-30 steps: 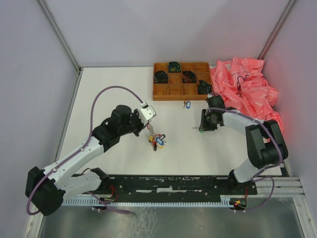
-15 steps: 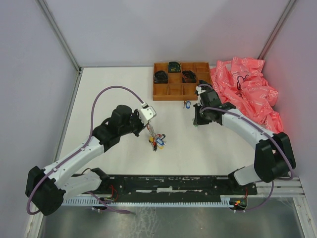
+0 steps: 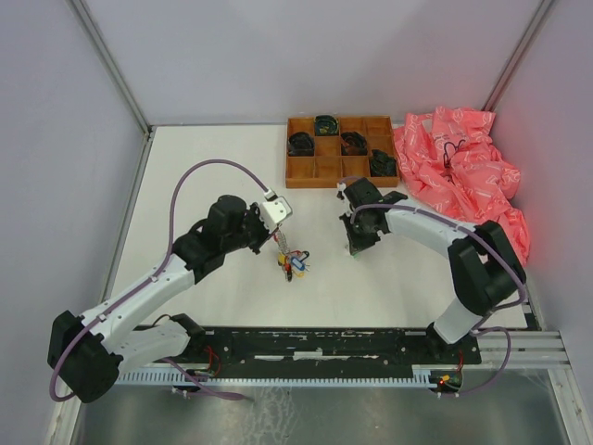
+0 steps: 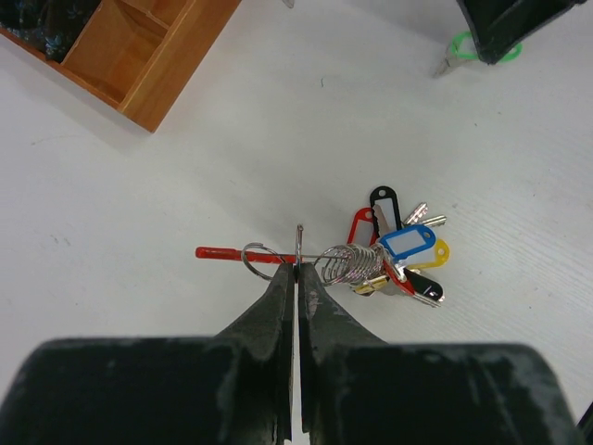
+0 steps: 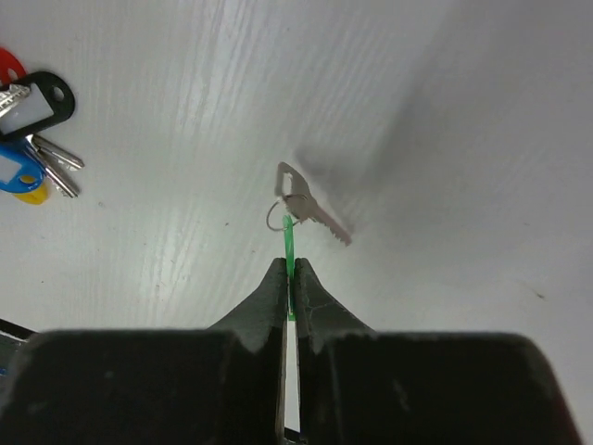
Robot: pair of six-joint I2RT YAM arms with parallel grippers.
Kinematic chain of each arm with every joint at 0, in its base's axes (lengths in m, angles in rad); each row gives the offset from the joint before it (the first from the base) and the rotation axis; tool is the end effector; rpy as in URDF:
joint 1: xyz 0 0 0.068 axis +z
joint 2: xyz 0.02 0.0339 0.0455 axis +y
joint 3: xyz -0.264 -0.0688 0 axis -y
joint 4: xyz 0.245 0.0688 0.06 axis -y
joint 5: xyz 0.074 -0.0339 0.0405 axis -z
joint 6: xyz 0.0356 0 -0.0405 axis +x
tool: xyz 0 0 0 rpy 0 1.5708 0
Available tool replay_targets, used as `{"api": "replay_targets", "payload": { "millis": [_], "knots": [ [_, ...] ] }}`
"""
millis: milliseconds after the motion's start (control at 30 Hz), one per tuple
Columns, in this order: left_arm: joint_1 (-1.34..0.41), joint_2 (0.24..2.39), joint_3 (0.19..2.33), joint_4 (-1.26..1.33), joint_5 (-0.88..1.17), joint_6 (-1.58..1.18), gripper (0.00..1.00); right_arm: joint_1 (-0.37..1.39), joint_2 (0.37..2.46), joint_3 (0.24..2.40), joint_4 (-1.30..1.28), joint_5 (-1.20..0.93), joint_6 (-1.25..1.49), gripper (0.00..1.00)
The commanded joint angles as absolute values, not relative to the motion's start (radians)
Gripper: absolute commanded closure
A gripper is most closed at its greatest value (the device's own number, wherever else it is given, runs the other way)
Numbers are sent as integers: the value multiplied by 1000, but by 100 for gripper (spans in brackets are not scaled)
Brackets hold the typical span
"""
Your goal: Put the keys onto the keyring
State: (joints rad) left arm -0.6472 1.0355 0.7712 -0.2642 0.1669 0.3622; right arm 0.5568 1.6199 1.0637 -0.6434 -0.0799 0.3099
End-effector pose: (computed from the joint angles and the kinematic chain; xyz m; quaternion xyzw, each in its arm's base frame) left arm 0.1813 -0.1444 0.2795 0.4542 0.7364 -0.1420 0.4808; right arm 0.2637 0.1675 0.1968 -0.1282 0.9737 0.1131 0.1509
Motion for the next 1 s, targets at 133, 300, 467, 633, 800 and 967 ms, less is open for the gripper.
{"api": "replay_targets", "payload": {
  "millis": [133,300,467,633,800,967],
  "knots": [
    [-644,1041,821,-238,161,338,97,605,1746,1105,-511,-191,345,88],
    [-644,1042,824,-242,164,340,97,604,1726,1104,-540,-132,309,81],
    [-643,1043,825,-244,172,340,97,604,1683,1104,-595,-21,269,72],
    [-643,1042,827,-248,174,339,97,603,1669,1124,-624,-4,221,65],
    [-643,1035,825,-246,174,343,97,603,1663,1141,-592,-125,135,55],
    [-643,1037,824,-245,178,343,97,601,1681,1123,-515,-172,107,54]
  ]
}}
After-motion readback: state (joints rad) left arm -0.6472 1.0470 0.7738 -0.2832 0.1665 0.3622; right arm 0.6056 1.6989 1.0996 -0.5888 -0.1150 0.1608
